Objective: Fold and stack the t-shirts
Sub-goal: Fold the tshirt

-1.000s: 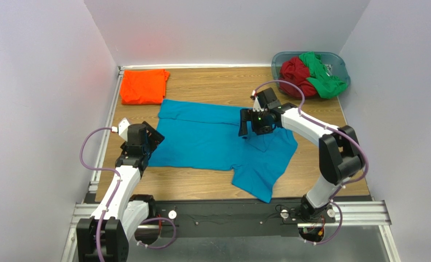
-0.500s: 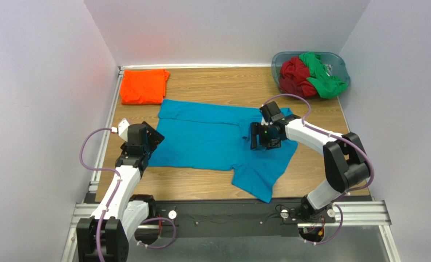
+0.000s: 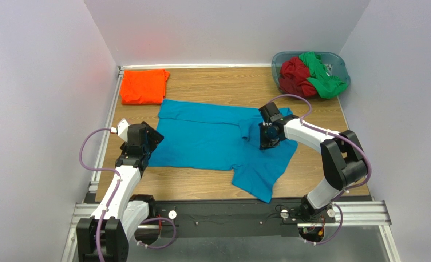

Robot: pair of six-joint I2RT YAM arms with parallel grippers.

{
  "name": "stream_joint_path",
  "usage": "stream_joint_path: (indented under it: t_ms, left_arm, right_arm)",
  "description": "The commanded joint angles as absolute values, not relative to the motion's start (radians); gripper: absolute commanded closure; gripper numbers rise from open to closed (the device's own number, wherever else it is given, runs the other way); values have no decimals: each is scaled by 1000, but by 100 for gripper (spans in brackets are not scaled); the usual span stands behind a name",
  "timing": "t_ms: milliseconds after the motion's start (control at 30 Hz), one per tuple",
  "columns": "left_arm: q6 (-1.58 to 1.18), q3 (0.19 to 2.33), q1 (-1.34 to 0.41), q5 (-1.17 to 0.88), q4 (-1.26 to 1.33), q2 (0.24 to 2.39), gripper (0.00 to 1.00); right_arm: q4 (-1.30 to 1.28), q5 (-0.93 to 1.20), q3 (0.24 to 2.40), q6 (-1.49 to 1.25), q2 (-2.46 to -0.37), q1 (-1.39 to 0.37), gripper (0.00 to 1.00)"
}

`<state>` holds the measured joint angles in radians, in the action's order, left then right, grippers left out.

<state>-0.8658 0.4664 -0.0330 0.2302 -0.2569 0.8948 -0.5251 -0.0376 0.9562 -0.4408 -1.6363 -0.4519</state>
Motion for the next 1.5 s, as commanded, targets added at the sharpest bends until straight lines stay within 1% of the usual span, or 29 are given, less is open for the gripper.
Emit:
stream_joint_path:
  t_ms: [0,33,67,100,167,200,500,767,833,933,967,1033,1067,1100,1267,1433,1467]
  left_arm:
    - [-879,462,-32,268,-265,884,2]
    - [-879,460,-32,270,-265,884,1]
    - [-879,460,-32,270,-265,884,1]
    - [-877,460,-32,270,-265,884,2]
    - [-879,462,-32,273,-267,884,2]
    - [-879,462,-32,273,-268,882,2]
    - [-887,469,-34,279,-284,879,2]
    - [-907,471,-32,291,-313,888,2]
    - [-914,474,-32,302,-322,896,2]
    - [-934,469,-32,316,-336,903,1]
    - [-945,465,-32,318,-339,907,1]
    - [-951,460,-32,322,-345,910,2]
    - [-956,457,-32,325,-345,910,2]
    - [-968,454,-31,328,-353,910,1]
    - [-1008,423,-32,339,-354,925,2]
    - [-1052,408,-31,331,-379,962,2]
    - [-1054,410,-31,327,-386,968,3]
  right_arm:
    - [-538,-91,948,-462,-1640,-459,73]
    - [-538,-95,948,-463,-1638,-459,75]
    - [-538,-98,948,-466,-1635,-459,80]
    - [-535,-103,948,-469,-1632,-459,82]
    - [-537,-106,946,-472,-1622,-459,96]
    - [-537,-112,946,-472,-1617,-459,99]
    - [-590,-91,934,-460,-1543,-459,99]
    - [-672,-144,905,-500,-1519,-459,99]
    - [-676,-150,896,-499,-1511,-459,97]
    - [-676,-150,891,-499,-1511,-459,90]
    - [-676,-147,902,-502,-1509,-459,84]
    - [-676,-146,916,-497,-1500,-459,67]
    - [-676,-147,922,-495,-1494,-459,26]
    - [-676,-147,931,-492,-1488,-459,0]
    - [-675,-155,979,-476,-1428,-459,0]
    - [-676,-218,1008,-473,-1393,-459,0]
    - [-675,-222,1011,-471,-1388,-459,0]
